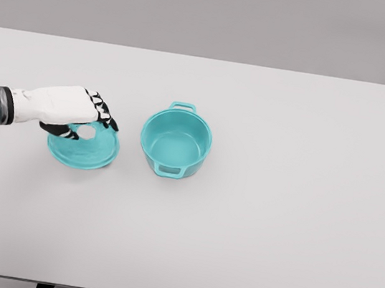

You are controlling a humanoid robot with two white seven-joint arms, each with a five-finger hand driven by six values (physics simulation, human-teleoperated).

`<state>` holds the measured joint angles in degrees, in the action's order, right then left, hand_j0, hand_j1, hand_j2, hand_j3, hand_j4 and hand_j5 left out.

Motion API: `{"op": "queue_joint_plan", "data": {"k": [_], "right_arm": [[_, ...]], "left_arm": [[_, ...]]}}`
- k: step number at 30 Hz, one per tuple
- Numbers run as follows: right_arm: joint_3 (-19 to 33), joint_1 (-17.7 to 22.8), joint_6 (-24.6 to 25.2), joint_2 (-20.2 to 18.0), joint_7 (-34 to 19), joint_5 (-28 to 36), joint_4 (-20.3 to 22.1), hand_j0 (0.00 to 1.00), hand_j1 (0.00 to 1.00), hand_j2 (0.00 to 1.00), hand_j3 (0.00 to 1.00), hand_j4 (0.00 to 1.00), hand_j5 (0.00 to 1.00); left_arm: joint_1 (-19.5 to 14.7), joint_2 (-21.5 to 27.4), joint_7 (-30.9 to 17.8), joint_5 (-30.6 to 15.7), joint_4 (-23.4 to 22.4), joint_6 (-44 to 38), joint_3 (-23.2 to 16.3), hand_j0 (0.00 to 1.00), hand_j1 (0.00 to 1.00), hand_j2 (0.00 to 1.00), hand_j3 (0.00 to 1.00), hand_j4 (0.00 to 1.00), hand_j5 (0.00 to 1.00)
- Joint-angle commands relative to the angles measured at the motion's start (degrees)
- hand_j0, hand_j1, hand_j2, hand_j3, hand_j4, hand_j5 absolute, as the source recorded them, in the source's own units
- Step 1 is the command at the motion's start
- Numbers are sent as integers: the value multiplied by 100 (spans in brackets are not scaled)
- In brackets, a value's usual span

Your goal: Open the lid of the pot with left arm

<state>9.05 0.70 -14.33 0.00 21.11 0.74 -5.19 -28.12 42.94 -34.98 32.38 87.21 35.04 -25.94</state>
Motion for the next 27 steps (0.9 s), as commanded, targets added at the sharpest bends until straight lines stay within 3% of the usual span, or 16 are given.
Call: {"op": "queue_joint_plan", "data": {"k": [1,11,15,21,27], "right_arm": [[1,0,-9,0,7,6,0,100,100,100,100,100,100],[1,0,-9,0,7,6,0,100,100,100,100,100,100],[1,0,0,0,-1,6,0,100,100,100,100,100,100],[1,0,0,0,7,6,0,100,100,100,100,100,100],[1,9,0,0,8,6,0,100,100,100,100,100,100]], "left_arm": [[0,4,-2,23,-2,-4,1,100,100,100,100,100,100],[0,4,-2,5,-2,-4,18,100,100,100,100,100,100],[167,13,-2,-21,-2,-4,45,100,100,100,100,100,100],[176,320,-2,-118,7,-4,62,100,100,100,100,100,100],[255,558,-2,-259,7,-4,405,100,100,100,100,100,100]]}}
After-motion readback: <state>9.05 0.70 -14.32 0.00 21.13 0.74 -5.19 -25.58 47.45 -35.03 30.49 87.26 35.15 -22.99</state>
